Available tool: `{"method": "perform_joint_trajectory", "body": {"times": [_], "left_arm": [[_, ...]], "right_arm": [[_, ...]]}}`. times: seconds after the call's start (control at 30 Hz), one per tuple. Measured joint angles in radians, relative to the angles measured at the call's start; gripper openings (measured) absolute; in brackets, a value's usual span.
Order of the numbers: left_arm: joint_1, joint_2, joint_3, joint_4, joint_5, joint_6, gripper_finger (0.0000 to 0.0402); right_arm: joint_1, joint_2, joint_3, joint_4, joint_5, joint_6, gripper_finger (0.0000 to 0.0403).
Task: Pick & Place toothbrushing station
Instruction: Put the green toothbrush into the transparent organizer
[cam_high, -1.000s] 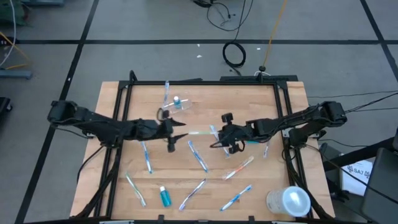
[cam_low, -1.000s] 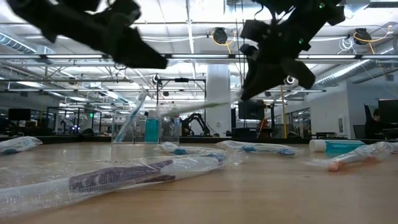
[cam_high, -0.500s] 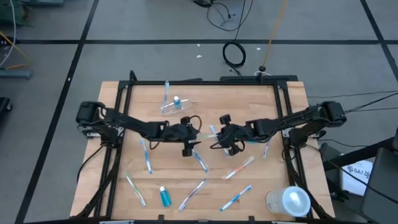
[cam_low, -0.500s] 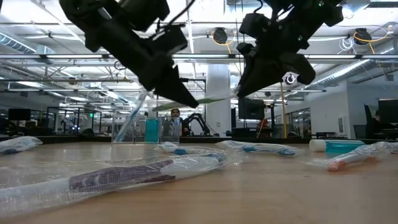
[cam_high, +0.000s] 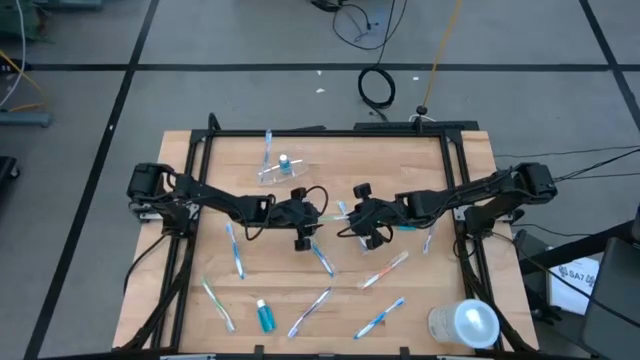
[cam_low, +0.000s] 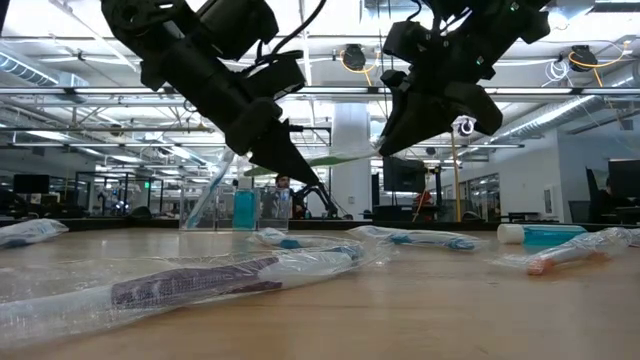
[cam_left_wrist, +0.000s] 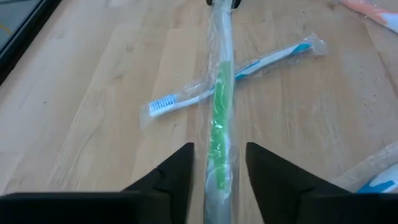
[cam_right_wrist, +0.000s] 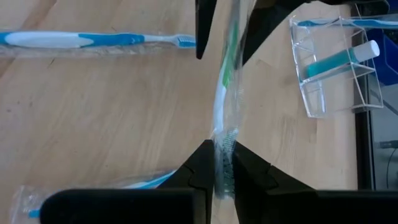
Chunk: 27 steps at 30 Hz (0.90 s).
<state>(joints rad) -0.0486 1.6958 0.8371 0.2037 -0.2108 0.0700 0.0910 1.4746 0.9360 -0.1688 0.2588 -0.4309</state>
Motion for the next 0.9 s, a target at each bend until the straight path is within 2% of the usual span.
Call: {"method": "perform_joint_trajectory", "body": {"times": [0.2,0.4,0.47,0.57,0.67,0.77,0.9], "left_arm": [[0.0,0.0,0.0,0.002,0.0,0.003,0.0085],[-0.001,0.0,0.0,0.001,0.0,-0.001,0.0031],[0.0,0.0,0.0,0.003,-0.003,-0.004,0.0017],[0.0,0.0,0.0,0.003,-0.054,-0.01,0.0012],[0.0,-0.001,0.0,0.007,-0.158,-0.019,0.0024],[0.0,-0.001,0.0,0.012,-0.238,-0.019,0.0032],[0.002,-0.02,-0.001,0.045,-0.269,-0.005,0.0012]], "right_arm": [[0.0,0.0,0.0,0.001,0.0,0.0,0.0037],[0.0,0.0,0.0,0.031,0.009,0.008,0.0089],[0.001,-0.007,0.0,0.038,0.043,0.008,0.0109],[0.014,-0.032,0.0,0.04,0.139,0.024,0.0136],[0.035,-0.081,0.0,0.015,0.216,0.03,0.0158],[0.058,-0.159,0.0,0.017,0.209,0.041,0.0173],[0.059,-0.242,-0.028,0.064,0.206,0.236,0.018]]}}
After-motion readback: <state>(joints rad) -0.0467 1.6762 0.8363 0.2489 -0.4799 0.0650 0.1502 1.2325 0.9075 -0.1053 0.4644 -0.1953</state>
